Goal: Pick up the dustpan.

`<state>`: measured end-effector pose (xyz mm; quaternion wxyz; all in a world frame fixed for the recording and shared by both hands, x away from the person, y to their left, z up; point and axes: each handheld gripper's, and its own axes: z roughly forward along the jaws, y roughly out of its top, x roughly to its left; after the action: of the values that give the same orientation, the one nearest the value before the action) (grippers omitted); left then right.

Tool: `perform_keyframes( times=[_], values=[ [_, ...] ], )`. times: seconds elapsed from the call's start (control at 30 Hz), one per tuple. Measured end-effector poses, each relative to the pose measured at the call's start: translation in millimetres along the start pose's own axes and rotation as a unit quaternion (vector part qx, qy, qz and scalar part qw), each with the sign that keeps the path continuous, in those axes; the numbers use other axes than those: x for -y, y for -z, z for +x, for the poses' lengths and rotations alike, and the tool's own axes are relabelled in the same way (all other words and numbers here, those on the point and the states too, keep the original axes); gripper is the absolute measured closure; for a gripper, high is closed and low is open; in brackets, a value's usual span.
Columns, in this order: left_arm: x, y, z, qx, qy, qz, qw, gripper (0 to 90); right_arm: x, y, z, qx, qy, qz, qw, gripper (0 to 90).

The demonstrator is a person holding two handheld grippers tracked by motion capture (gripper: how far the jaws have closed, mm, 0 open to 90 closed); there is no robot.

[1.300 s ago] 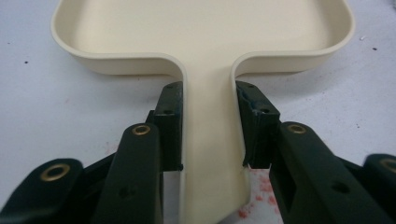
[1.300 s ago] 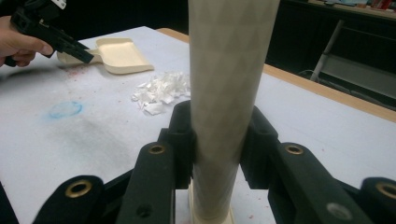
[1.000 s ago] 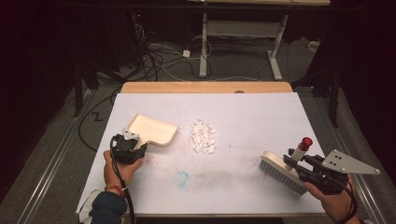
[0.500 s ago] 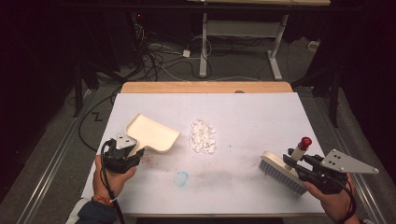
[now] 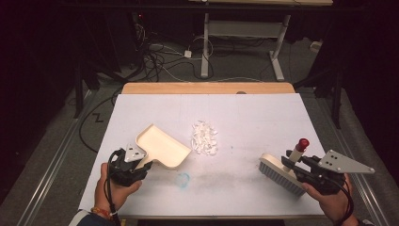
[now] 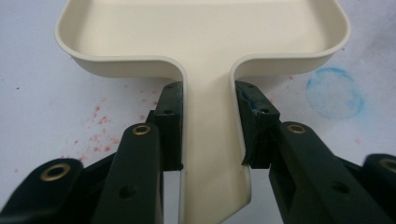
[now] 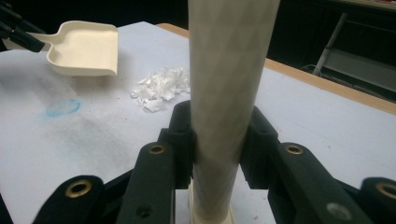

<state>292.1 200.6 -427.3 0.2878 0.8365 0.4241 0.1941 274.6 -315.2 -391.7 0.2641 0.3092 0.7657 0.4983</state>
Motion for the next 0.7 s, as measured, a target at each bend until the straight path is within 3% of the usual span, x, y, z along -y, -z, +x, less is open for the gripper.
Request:
perform_keyframes(
  times=[0.27,0.7],
  values=[
    [6.7,2.6,-4.9,0.015,-0.012,0.004,0.9998,63.8,-4.6,-8.5,1.1,-0.005,0.003,-0.002,1.0000,70.7],
    [28.5,7.5,-10.3,0.025,-0.010,0.023,0.9994,63.8,-9.1,-20.0,3.2,-0.019,0.011,0.001,0.9998,70.7]
  ],
)
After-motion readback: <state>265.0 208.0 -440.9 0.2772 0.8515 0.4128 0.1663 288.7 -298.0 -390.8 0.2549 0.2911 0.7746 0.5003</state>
